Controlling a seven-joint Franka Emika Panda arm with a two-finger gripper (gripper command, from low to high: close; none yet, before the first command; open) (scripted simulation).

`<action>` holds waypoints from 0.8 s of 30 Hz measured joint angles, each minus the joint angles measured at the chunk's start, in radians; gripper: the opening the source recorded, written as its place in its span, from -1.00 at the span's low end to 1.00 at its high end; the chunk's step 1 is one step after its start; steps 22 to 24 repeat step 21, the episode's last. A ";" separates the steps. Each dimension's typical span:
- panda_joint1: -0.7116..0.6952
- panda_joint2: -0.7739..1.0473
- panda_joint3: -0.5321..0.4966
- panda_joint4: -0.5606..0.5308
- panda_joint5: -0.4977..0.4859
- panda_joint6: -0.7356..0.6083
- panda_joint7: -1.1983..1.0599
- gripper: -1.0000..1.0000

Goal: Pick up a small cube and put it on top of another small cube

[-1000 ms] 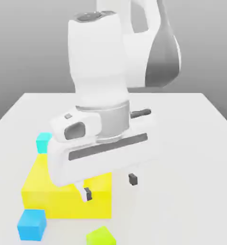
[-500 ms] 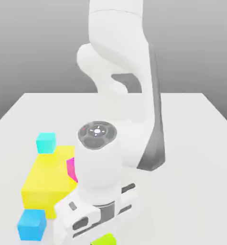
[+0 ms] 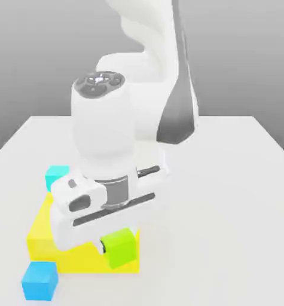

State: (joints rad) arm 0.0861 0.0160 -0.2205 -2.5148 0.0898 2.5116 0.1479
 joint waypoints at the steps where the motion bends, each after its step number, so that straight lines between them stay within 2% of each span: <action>1: -0.010 -0.035 -0.002 -0.018 -0.012 -0.016 0.015 -1.00; 12: -0.145 -0.424 0.029 -0.221 -0.176 -0.183 0.195 -1.00; 17: -0.157 -0.328 0.024 -0.284 -0.182 -0.023 0.202 -1.00; 18: -0.157 -0.303 0.022 -0.293 -0.181 0.011 0.200 1.00; 24: -0.157 -0.303 0.022 -0.293 -0.181 0.011 0.200 1.00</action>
